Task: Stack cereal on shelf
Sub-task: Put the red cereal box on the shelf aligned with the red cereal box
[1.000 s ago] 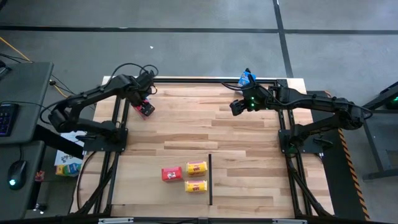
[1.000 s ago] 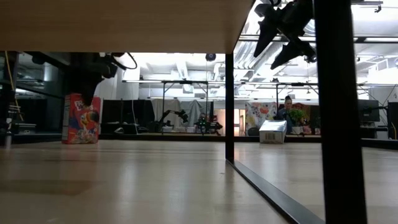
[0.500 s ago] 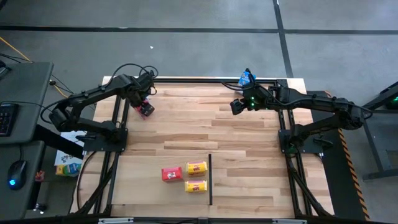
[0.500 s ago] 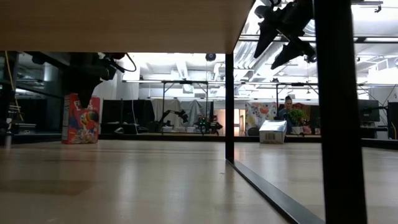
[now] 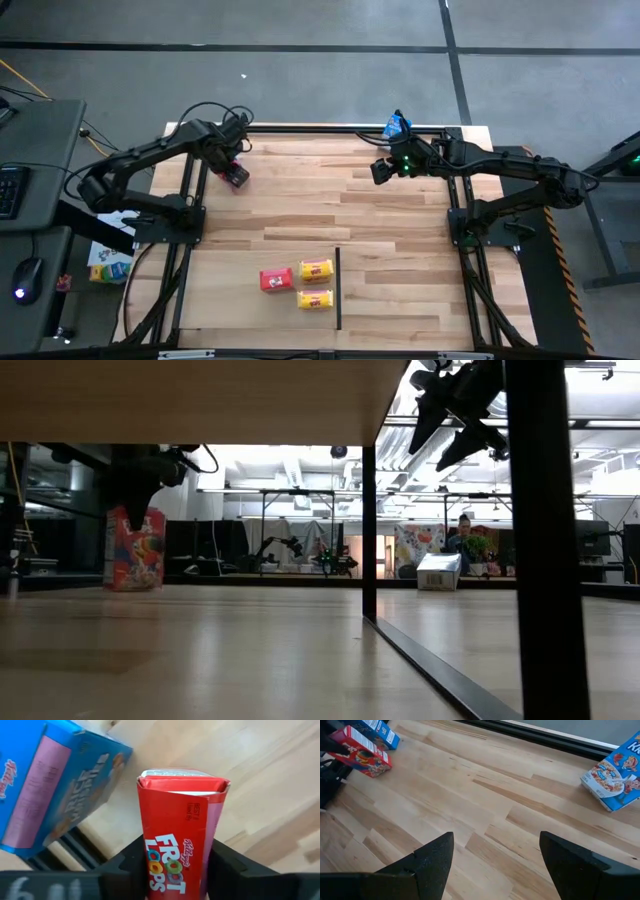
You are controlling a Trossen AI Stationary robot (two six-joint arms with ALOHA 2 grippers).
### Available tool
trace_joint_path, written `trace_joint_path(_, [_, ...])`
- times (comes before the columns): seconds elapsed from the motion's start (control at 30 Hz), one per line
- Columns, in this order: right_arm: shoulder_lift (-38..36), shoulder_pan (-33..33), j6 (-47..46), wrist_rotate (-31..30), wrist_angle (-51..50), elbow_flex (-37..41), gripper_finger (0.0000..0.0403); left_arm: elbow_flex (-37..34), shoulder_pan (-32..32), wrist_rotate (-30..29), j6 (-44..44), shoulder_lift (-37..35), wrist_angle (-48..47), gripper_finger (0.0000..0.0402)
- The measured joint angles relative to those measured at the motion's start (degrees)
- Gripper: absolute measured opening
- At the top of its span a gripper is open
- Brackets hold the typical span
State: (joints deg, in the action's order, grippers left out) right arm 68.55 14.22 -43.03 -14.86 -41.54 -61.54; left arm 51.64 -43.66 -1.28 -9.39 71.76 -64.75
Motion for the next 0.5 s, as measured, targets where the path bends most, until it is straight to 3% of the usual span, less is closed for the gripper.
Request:
trace_joint_path(0.27, [0.0, 0.0, 0.0, 0.0, 0.0, 0.0, 0.0287, 7.3, 0.8, 4.5, -1.1, -4.2, -2.3, 0.0106])
trace_joint_path(0.5, [0.0, 0.0, 0.0, 0.0, 0.0, 0.0, 0.0287, 18.5, 6.5, 7.4, -2.6, -7.3, -7.5, 0.0107])
